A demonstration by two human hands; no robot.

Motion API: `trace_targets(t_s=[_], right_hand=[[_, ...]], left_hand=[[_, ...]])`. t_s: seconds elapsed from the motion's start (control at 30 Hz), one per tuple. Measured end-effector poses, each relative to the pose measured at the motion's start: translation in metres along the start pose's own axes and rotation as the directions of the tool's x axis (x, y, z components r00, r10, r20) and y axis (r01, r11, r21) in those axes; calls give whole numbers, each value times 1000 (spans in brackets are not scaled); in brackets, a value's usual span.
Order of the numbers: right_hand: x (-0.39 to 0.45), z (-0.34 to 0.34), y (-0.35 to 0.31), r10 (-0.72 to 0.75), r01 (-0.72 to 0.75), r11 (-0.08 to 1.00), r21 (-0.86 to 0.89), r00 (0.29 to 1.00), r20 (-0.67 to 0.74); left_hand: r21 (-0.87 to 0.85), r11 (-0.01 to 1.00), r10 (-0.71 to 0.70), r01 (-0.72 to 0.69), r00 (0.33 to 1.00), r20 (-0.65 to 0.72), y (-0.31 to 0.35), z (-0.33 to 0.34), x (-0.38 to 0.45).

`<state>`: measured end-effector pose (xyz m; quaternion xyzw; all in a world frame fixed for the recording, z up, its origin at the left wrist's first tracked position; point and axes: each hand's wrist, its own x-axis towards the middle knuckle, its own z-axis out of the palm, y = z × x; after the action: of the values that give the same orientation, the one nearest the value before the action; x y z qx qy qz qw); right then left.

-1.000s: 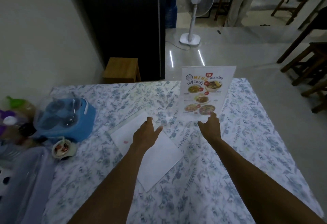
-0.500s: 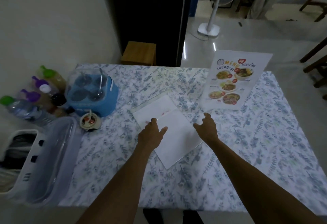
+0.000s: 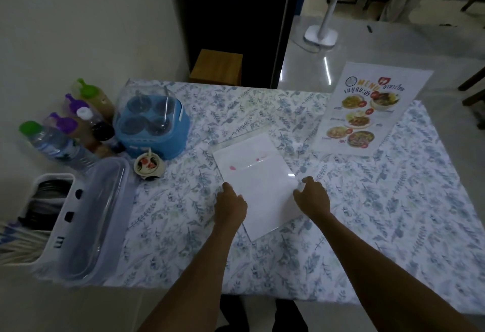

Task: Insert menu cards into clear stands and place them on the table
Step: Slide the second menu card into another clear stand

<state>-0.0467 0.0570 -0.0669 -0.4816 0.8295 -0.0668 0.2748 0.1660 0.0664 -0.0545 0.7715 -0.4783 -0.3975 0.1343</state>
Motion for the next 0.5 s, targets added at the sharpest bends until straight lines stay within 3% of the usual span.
trace_targets(t_s=[0.23,0.37,0.5], right_hand=[[9,-14,14,87,-115,988,100,965,247],[-3,-50,11,-2,-233,855,464,892,452],[4,-79,-2,-160,-234,735,636,852,498]], left_hand=[[-138,983,-122,118,992,-23,-17,-31,10],[-185,982,-17,24,999,38,-24,-56,33],[-287,951,156,-116,981,119,-16,-80,44]])
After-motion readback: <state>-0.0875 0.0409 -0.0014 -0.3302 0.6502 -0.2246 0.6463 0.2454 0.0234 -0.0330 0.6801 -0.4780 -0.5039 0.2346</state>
